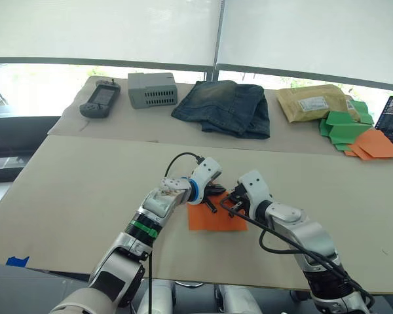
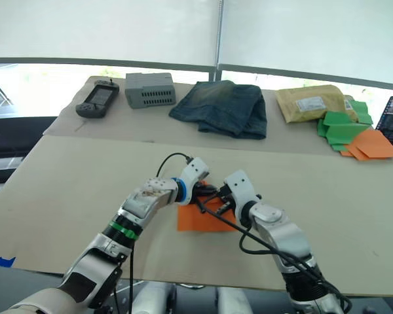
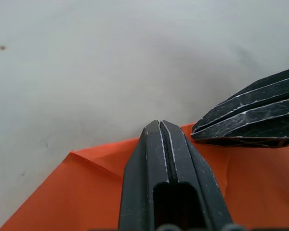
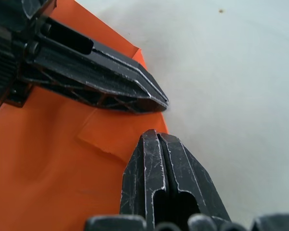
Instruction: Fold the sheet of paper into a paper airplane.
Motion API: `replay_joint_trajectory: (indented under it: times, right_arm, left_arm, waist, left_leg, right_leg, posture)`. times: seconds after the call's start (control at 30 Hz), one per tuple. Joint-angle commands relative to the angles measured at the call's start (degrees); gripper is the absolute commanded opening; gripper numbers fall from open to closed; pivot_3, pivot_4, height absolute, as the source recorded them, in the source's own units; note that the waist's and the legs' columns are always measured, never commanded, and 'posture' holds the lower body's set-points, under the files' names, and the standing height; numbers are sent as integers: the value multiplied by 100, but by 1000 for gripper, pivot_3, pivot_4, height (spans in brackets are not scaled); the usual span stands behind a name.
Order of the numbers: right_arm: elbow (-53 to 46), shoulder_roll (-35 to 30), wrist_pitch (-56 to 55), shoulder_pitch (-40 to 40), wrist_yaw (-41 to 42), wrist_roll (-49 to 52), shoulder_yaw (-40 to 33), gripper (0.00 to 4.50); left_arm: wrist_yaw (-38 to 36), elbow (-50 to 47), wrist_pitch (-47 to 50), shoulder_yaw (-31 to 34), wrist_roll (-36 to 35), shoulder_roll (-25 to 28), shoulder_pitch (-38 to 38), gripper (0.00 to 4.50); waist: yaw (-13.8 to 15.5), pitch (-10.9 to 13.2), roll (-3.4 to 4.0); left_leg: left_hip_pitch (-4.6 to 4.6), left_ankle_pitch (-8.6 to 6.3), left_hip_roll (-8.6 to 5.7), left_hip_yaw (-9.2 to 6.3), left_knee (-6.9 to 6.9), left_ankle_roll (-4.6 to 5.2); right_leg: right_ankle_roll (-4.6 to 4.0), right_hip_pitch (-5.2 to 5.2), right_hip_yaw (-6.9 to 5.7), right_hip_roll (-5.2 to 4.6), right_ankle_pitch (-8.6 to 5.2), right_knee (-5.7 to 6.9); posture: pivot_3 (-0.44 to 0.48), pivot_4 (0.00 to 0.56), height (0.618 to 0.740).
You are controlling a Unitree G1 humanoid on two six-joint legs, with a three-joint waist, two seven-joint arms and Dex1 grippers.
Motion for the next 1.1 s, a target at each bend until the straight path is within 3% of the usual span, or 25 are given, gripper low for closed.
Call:
replay_joint_trajectory:
  times: [0.03,0.2,0.7,1.1]
  right_arm:
    - [340,-108,200,209,-20,-99,74,36]
    - [360,-114,212,204,-18,-104,84,36]
    - [438,-107,172,168,12,-115,154,36]
    - [367,-104,-98,-22,83,-128,290,36]
  left_arm:
    - [355,673,-35,306,340,390,-220,0]
    - [462,947,-174,522,318,597,-290,0]
    - [682,942,-196,949,250,1086,-278,0]
    - [787,-26,166,1884,-296,1414,-26,0]
  waist:
    - [-15,1,-2]
    - [-74,-2,-7]
    - [-130,-6,-13]
    - [-160,5,-10]
  left_leg:
    - [8,0,2,-1,0,0]
    - [48,-22,10,-26,-60,-37]
    - [81,-21,42,-28,-79,-35]
    - [60,-15,101,-10,-87,-27]
  right_leg:
    - [0,0,0,0,0,-3]
    - [-2,13,-1,3,-1,-63]
    - [-2,7,-9,18,-1,-59]
    - [-26,-17,-68,25,20,-51]
  posture:
    - [0,150,728]
    - [0,150,728]
    - [0,150,728]
    - [0,150,728]
